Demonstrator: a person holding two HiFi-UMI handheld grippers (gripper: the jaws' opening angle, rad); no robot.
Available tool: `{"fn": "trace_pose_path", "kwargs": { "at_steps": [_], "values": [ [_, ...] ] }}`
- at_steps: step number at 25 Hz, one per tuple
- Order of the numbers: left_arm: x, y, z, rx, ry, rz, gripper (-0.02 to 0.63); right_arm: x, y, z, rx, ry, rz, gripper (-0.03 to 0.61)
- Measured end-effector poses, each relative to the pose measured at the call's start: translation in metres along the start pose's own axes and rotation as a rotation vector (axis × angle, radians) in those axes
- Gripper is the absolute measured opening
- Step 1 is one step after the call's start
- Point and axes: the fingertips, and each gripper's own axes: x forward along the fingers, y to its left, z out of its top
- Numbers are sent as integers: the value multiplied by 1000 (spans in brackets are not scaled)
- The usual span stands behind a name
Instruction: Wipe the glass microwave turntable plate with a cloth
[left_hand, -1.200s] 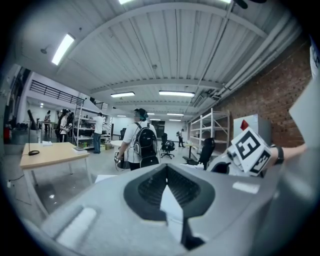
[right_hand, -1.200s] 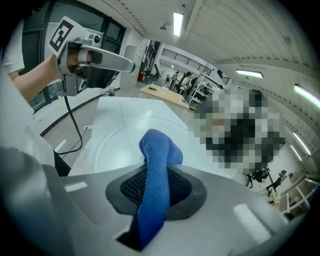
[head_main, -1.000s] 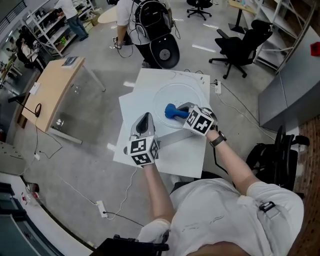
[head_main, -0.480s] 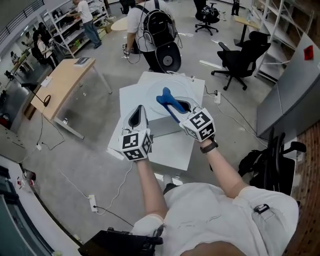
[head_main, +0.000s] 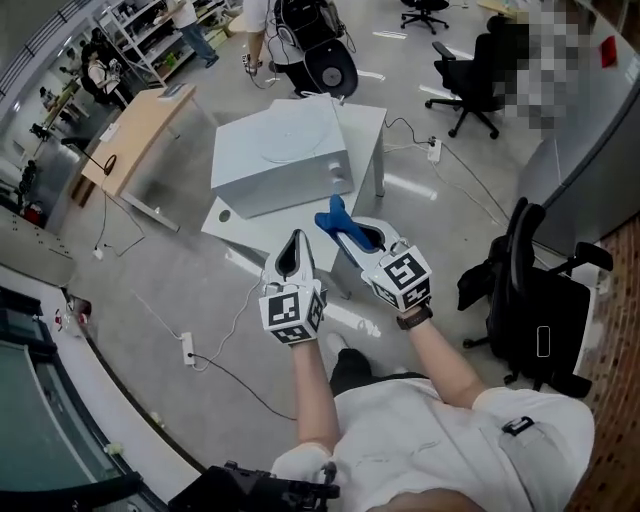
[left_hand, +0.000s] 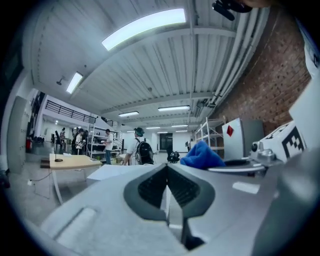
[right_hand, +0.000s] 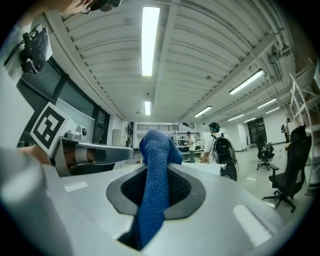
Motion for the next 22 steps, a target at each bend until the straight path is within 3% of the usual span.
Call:
{"fn": "trace_pose_path", "kwargs": {
  "at_steps": [4, 10, 17, 22],
  "values": [
    [-35, -12, 32, 41, -63, 32, 0, -28, 19, 33, -38, -58, -35, 60],
    [-77, -7, 32, 71, -100, 43, 0, -53, 47, 39, -55, -40, -111, 58],
    [-109, 0, 40, 44, -85, 38, 2, -53, 97, 59, -96, -65, -78, 58],
    [-112, 5, 45, 45, -98, 13, 0, -52, 107, 63, -110, -74, -95, 58]
  ]
}}
